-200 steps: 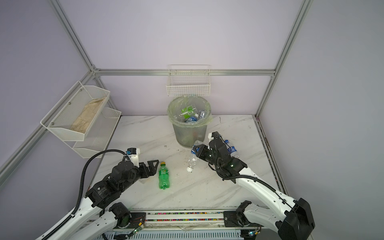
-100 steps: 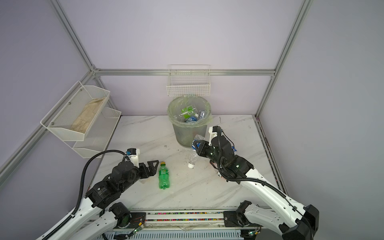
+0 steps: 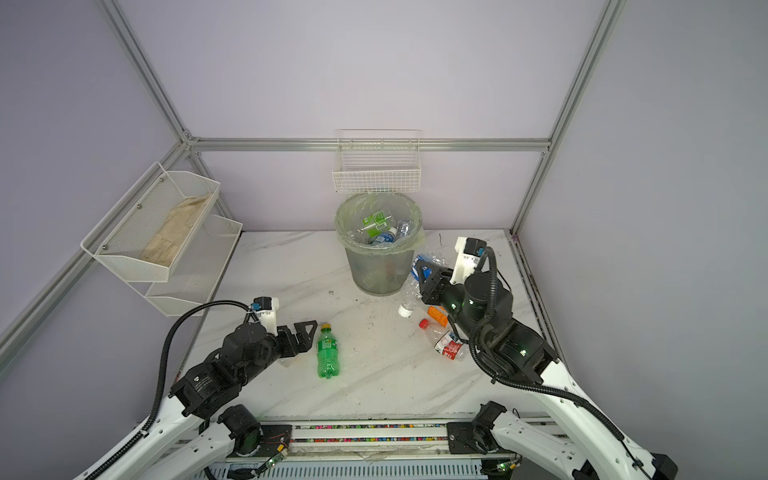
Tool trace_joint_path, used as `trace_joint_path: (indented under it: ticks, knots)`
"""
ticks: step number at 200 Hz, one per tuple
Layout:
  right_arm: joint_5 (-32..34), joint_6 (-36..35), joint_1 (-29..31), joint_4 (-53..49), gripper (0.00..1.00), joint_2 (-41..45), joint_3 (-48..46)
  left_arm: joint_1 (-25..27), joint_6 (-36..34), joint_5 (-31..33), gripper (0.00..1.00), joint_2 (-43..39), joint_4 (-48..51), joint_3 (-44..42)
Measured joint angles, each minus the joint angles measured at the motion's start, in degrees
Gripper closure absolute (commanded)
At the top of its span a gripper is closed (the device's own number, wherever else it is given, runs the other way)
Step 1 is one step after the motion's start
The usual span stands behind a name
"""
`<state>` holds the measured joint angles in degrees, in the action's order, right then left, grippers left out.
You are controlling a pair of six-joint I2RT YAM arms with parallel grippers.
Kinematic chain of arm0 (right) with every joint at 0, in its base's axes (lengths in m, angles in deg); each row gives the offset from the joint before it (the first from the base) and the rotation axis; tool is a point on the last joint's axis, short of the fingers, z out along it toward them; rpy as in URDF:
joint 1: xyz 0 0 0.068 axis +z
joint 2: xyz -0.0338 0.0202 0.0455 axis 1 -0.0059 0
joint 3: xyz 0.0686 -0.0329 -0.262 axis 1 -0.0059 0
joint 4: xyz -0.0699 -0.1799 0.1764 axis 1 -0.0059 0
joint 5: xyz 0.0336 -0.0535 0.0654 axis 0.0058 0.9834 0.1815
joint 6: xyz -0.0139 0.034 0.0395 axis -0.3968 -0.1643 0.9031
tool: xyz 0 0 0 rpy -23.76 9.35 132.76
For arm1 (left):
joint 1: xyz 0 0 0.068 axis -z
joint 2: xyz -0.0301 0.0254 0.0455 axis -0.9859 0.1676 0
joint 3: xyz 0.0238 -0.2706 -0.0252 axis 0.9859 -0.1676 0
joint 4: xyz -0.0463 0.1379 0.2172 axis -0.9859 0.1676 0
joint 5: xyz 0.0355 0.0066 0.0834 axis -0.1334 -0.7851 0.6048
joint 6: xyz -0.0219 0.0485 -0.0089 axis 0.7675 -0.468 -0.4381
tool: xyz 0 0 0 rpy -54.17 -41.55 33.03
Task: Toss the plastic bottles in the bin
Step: 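Lift the blue-labelled bottle high with the right gripper, then carry the blue-labelled bottle over the bin with the right gripper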
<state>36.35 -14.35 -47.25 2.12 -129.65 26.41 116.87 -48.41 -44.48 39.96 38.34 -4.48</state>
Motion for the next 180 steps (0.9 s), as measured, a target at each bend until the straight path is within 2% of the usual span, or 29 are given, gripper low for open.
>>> trace_joint_path:
  ticks: [62, 144, 180]
  knots:
    - [7.41, -4.17, 0.00, 3.39, 1.00, 14.71, -0.11, 0.00, -0.04, 0.07, 0.00, 0.07, 0.00, 0.00]
    - [13.88, -5.49, 0.02, 10.45, 1.00, 23.93, -5.60, 0.00, -0.31, 0.17, 0.00, 0.11, 0.02, 0.00]
    - [15.93, -6.69, 0.02, 13.35, 1.00, 24.83, -5.11, 0.00, -0.52, 0.31, 0.00, -0.46, 0.17, 0.00]
